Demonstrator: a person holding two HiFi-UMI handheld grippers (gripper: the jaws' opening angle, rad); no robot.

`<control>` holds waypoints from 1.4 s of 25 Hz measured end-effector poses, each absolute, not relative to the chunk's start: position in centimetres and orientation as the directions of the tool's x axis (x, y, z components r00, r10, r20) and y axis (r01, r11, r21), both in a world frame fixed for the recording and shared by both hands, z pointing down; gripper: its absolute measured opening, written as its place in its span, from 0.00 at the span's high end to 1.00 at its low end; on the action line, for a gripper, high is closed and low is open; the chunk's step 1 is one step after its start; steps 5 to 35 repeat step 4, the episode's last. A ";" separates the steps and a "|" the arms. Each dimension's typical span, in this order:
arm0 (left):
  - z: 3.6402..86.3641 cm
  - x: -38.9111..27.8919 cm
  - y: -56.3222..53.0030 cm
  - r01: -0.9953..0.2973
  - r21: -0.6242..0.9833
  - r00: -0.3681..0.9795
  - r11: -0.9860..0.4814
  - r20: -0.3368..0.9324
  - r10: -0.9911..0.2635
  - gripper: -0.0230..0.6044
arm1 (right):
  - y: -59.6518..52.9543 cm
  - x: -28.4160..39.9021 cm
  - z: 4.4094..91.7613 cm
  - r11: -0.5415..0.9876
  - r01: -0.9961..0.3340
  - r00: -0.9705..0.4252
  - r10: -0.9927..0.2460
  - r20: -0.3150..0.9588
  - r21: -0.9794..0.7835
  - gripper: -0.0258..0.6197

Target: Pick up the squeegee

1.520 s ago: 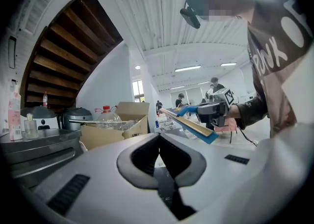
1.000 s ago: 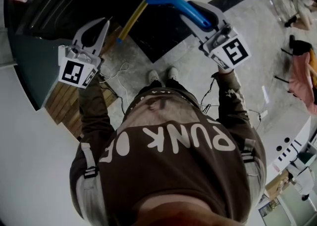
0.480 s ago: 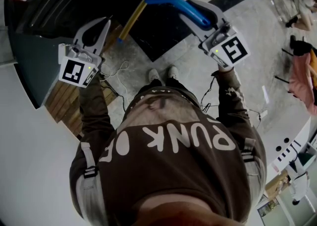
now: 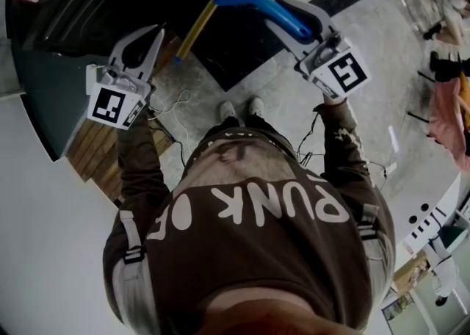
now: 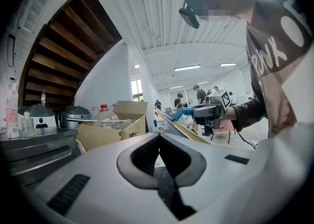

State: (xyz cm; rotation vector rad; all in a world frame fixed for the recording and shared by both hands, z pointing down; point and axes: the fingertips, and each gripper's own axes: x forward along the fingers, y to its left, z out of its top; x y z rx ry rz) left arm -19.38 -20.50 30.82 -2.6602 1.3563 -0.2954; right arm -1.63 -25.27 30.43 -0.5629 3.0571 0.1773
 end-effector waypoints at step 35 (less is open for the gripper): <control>30.7 -19.3 -20.6 -0.785 -0.216 0.572 -0.581 0.109 -0.813 0.96 | -25.3 -1.6 30.7 0.929 -0.349 -0.937 -0.347 -0.038 0.119 0.72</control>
